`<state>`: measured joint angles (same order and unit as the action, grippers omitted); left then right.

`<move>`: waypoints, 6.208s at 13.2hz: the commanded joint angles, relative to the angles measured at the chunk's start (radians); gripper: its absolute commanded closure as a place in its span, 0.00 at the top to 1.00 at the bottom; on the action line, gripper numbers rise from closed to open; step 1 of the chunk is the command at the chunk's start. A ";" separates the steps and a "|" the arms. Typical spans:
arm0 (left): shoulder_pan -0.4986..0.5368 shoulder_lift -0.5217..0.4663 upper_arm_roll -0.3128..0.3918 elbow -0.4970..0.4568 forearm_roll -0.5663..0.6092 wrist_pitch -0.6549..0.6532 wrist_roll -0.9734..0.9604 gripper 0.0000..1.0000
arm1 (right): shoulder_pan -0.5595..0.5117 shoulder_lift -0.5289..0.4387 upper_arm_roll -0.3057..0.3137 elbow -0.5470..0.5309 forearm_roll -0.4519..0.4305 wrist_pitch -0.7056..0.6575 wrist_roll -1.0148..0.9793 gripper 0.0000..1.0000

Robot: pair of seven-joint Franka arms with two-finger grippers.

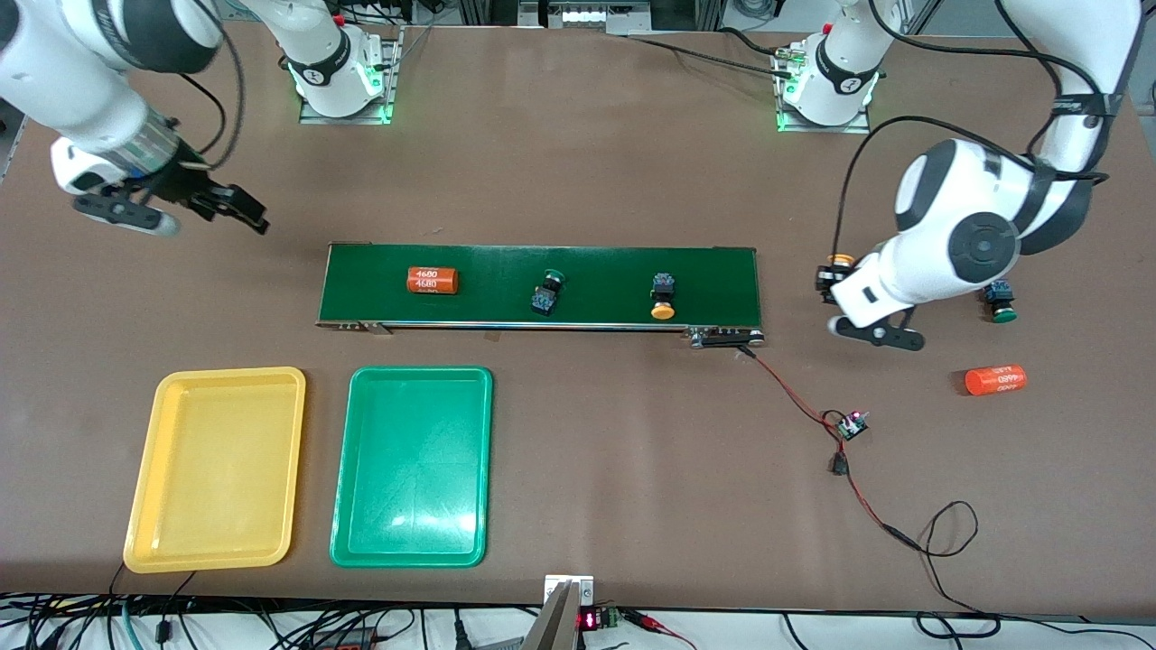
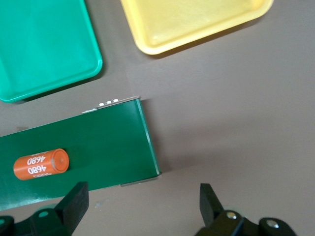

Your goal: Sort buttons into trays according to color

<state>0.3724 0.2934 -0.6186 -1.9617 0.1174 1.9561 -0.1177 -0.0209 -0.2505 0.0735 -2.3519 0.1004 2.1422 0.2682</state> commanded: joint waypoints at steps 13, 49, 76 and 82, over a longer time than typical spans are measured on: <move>-0.167 0.153 0.002 0.067 0.019 0.099 -0.232 0.00 | 0.047 0.186 0.149 0.049 -0.103 0.090 0.070 1.00; -0.120 0.150 0.008 0.109 0.018 0.041 -0.289 1.00 | 0.349 0.445 0.187 0.415 -0.097 -0.245 0.212 1.00; 0.428 0.208 0.226 0.141 0.208 0.047 0.286 1.00 | 0.319 0.686 0.181 0.404 -0.129 0.162 0.628 0.88; 0.490 0.170 0.226 -0.043 0.209 0.324 0.337 1.00 | 0.314 0.695 0.173 0.402 -0.136 0.162 0.609 0.43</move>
<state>0.8144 0.5173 -0.3749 -1.8931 0.3043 2.1740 0.1761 0.2978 0.4441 0.2441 -1.9493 -0.0222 2.2962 0.8863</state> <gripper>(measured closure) 0.000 0.454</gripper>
